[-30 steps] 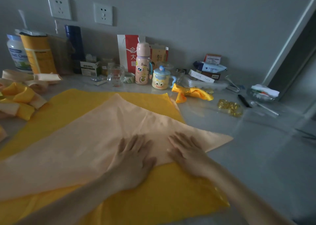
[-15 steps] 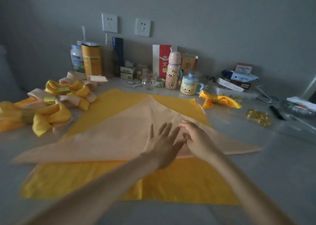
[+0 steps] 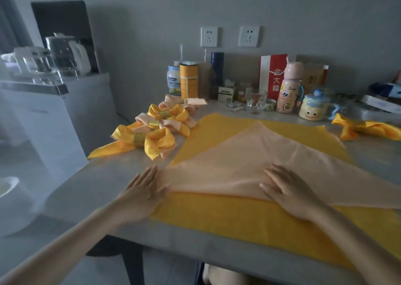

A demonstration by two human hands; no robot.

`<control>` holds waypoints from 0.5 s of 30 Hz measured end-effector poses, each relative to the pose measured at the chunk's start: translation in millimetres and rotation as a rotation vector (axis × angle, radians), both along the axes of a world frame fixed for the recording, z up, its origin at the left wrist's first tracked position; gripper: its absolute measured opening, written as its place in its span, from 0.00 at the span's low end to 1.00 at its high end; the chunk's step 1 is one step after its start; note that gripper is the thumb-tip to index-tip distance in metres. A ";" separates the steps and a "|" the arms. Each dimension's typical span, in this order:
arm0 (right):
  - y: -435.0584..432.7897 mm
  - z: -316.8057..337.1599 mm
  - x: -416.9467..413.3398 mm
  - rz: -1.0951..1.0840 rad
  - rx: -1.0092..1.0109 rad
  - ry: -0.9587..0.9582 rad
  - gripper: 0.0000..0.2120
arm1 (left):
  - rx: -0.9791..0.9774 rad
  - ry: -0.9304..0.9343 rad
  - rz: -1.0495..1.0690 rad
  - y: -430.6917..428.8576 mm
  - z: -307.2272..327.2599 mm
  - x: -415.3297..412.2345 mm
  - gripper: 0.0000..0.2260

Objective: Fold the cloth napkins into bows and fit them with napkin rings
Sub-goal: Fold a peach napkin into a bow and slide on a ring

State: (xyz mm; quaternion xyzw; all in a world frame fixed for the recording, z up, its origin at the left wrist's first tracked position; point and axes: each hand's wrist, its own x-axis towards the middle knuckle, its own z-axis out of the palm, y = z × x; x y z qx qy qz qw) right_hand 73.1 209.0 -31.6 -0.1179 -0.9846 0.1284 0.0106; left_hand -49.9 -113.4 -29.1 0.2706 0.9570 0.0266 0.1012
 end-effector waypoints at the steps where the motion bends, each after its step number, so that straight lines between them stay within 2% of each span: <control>1: 0.4 -1.1 -1.1 0.003 -0.012 0.017 0.29 | 0.056 0.103 -0.014 -5.1 -0.1 0.4 0.39; 2: -1.1 -0.4 -1.6 0.015 -0.039 0.053 0.30 | 0.100 0.250 -0.080 -7.3 0.2 3.1 0.41; 3: -3.4 2.5 -1.0 0.018 -0.099 0.112 0.30 | 0.159 0.398 -0.171 -5.8 2.0 6.8 0.39; 4: -5.8 8.4 1.7 0.005 -0.199 0.189 0.28 | 0.230 0.503 -0.275 -1.4 4.0 10.5 0.31; 6: -5.8 22.0 12.0 -0.007 -0.350 0.287 0.19 | 0.363 0.589 -0.444 19.2 8.9 17.4 0.18; 7: -3.6 27.3 20.6 0.013 -0.345 0.261 0.19 | 0.350 0.545 -0.492 33.4 14.3 22.2 0.15; 9: 1.3 30.1 34.4 0.049 -0.219 0.118 0.23 | 0.251 0.439 -0.541 56.3 19.6 25.7 0.14; 11: 6.9 24.7 43.6 0.048 -0.077 0.023 0.23 | 0.135 0.411 -0.535 70.9 20.1 21.2 0.14; 15: 13.7 23.0 55.5 -0.049 0.109 0.085 0.16 | -0.059 0.519 -0.530 87.7 26.7 19.7 0.14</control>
